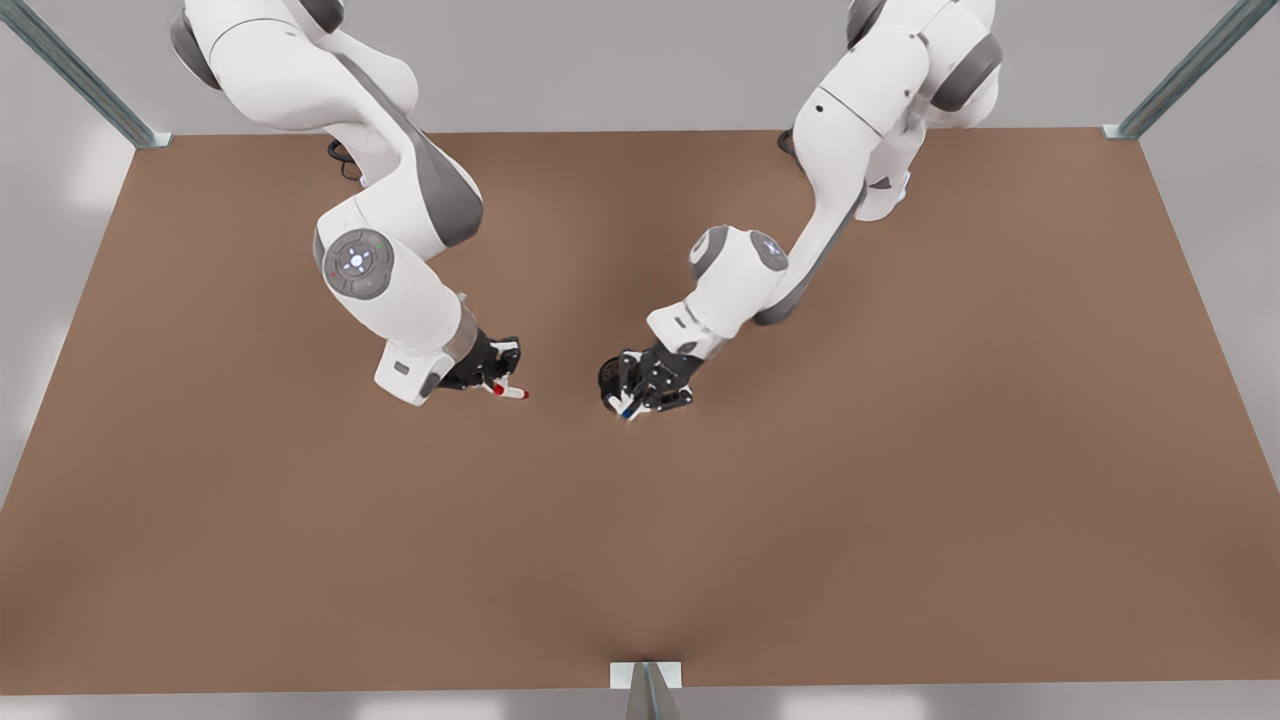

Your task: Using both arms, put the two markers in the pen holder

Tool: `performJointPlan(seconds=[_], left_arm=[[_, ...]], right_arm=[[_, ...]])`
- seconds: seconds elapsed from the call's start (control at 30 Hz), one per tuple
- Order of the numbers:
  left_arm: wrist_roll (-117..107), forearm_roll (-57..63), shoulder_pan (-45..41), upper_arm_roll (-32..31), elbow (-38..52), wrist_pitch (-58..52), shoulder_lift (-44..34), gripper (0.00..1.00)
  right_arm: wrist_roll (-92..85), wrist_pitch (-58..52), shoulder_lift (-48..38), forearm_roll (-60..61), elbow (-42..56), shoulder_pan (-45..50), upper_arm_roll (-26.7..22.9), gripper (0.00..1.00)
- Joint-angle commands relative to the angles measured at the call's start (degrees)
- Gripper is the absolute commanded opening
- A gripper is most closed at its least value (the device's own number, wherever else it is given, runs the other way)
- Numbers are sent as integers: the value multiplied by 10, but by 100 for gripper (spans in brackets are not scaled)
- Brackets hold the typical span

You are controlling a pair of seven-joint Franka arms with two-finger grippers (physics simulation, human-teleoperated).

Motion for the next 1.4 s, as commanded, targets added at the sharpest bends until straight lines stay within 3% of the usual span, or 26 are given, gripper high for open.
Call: performJointPlan(seconds=[0.0, 0.23, 0.27, 0.3, 0.43, 0.57, 0.67, 0.77, 0.8, 0.83, 0.87, 1.37], left_arm=[[131, 0, -1, -1, -17, 16, -10, 23], [160, 0, -24, -1, -58, 41, -6, 25], [159, 0, -26, -1, -58, 42, -3, 33], [158, 0, -26, -2, -57, 41, -3, 100], [155, -1, 3, -4, -54, -29, -22, 100], [144, 4, 211, 9, -2, -385, -102, 100], [26, 199, 229, 103, 174, -737, -104, 100], [23, 303, 229, 179, 265, -892, -110, 100], [-33, 304, 233, 182, 271, -912, -135, 100], [-48, 304, 294, 128, 256, -914, -169, 100], [-47, 304, 306, 126, 233, -909, -197, 100], [-52, 301, 300, 125, 238, -908, -166, 100]], right_arm=[[152, -5, -1, -6, 1, 2, 1, 21], [152, -3, -1, -6, 1, 2, 1, 21], [152, -3, -1, -6, 1, 2, 1, 21], [152, -3, 0, -6, 1, 2, 1, 21], [153, -2, 0, -6, 1, 3, 1, 21], [178, 3, 0, -6, 1, 36, 1, 21], [257, 4, 2, -54, 1, 106, 1, 21], [327, 14, 13, -73, 1, 156, 0, 21], [343, 28, 18, -83, 0, 170, 0, 21], [345, 30, 21, -87, 0, 173, 0, 21], [345, 36, 25, -88, 0, 173, 0, 21], [347, 69, 71, -154, -19, 189, -4, 22]])
